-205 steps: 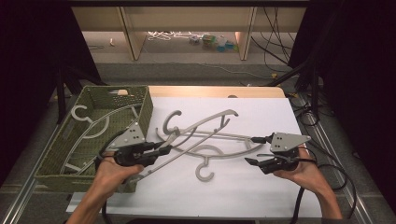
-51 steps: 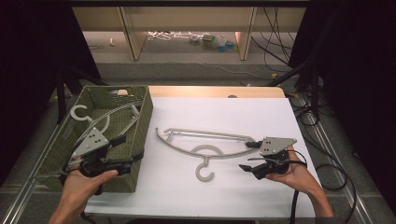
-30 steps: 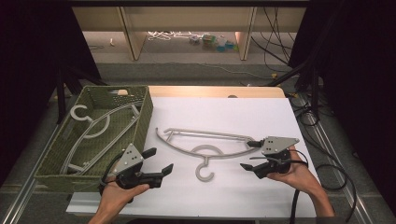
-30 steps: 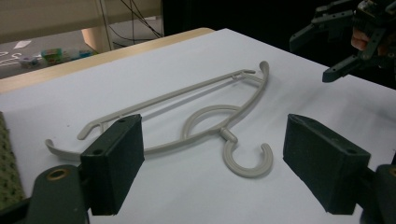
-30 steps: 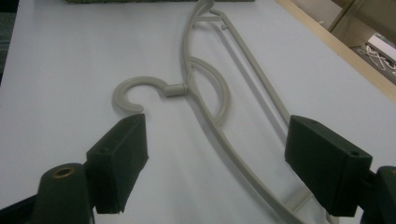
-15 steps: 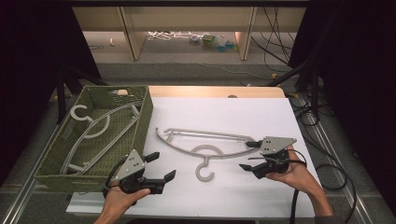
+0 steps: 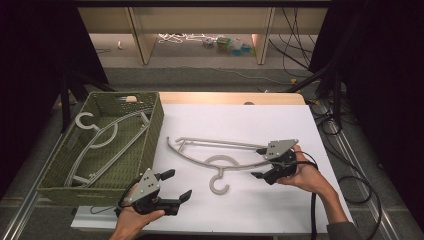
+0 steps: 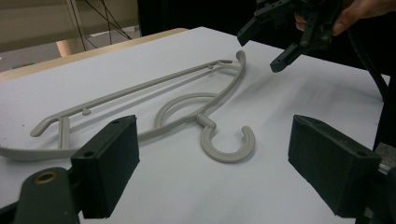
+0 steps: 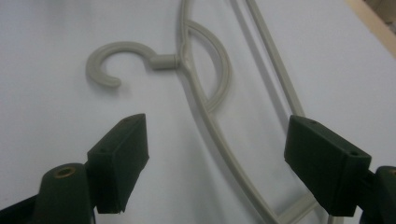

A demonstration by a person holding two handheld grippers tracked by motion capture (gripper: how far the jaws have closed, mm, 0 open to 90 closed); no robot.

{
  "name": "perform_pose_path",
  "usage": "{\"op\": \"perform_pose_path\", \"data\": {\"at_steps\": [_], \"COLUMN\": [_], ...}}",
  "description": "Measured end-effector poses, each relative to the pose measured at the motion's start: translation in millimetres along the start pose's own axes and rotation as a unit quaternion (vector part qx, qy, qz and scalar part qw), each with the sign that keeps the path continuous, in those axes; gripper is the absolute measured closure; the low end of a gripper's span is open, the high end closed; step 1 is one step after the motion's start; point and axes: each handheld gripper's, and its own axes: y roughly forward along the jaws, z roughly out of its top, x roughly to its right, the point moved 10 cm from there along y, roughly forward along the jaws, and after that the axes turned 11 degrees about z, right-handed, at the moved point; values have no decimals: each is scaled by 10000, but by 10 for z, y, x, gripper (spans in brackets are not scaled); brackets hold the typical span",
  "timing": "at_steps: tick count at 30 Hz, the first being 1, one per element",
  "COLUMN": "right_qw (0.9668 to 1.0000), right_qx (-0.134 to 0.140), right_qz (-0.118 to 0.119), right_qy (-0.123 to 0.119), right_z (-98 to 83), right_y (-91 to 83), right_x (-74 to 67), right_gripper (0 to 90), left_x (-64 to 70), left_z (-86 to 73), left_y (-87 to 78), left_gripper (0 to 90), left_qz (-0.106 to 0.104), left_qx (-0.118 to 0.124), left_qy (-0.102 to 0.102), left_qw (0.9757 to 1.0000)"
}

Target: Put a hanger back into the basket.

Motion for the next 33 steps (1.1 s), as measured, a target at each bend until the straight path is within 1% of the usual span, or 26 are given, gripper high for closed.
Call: {"op": "perform_pose_path", "data": {"at_steps": [1,2,4,5,6,8,9,10,11,14,15,16,17,18,19,20,21,24,25,26,27,28,29,31,32,33], "right_qw": [10000,9999,9994,9992,9989,9977,9974,9972,9969,9950,9946,9938,9926,9928,9921,9917,9912,9908,9901,9893,9878,9866,9863,9849,9843,9838], "right_qx": [-65,-139,-263,-305,-373,-577,-628,-627,-648,-844,-891,-929,-980,-967,-986,-1013,-1053,-1113,-1148,-1190,-1285,-1359,-1378,-1439,-1458,-1511], "right_qz": [23,78,194,204,269,365,356,399,440,534,540,612,715,696,768,788,802,774,806,839,876,905,906,965,990,969], "right_qy": [49,58,132,125,97,46,15,8,48,4,10,-17,-65,-98,-52,-13,27,33,61,72,82,62,40,-36,-30,48], "right_z": [-11,-23,-42,-46,-52,-80,-84,-81,-85,-126,-136,-143,-151,-149,-148,-150,-151,-138,-139,-143,-155,-163,-162,-156,-149,-151], "right_y": [22,65,131,162,190,239,262,290,312,375,400,411,429,449,456,466,479,507,515,520,535,548,561,560,570,568], "right_x": [24,67,117,140,148,150,166,172,170,175,189,188,181,193,187,195,205,251,250,247,243,240,244,235,228,219], "right_gripper": [226,226,226,231,239,245,252,257,263,325,354,394,411,417,442,460,476,524,539,552,572,580,593,622,645,662], "left_x": [-2,-2,-10,-7,1,4,20,29,31,54,51,55,64,57,63,54,59,46,44,49,48,49,46,52,56,57], "left_z": [-6,-5,4,4,1,0,-3,-4,-4,-11,-10,-16,-21,-30,-39,-39,-40,-33,-36,-42,-43,-44,-44,-44,-50,-50], "left_y": [-6,-8,-11,-9,-8,-5,-1,1,0,1,4,7,14,15,17,19,19,15,15,17,18,19,21,28,26,28], "left_gripper": [163,162,162,163,163,163,163,163,163,163,163,164,164,165,167,168,168,168,169,169,171,172,172,172,172,172], "left_qz": [45,39,61,41,44,42,-12,11,-12,-18,-21,-29,-51,-30,-38,-62,-40,-47,-48,-56,-63,-67,-75,-101,-80,-89], "left_qx": [-51,-59,-48,-57,-77,-82,-75,-70,-75,-118,-108,-121,-120,-153,-180,-172,-186,-160,-173,-188,-188,-191,-190,-175,-214,-207], "left_qy": [-108,-104,-8,4,-59,-8,-20,-57,26,-17,33,42,-9,55,3,60,-71,-15,-11,-67,-69,-76,-36,-62,-114,-119], "left_qw": [9999,9999,10000,10000,9999,10000,10000,10000,10000,9999,9999,9999,9999,9999,9998,9998,9998,9999,9998,9998,9998,9998,9998,9998,9997,9997]}}
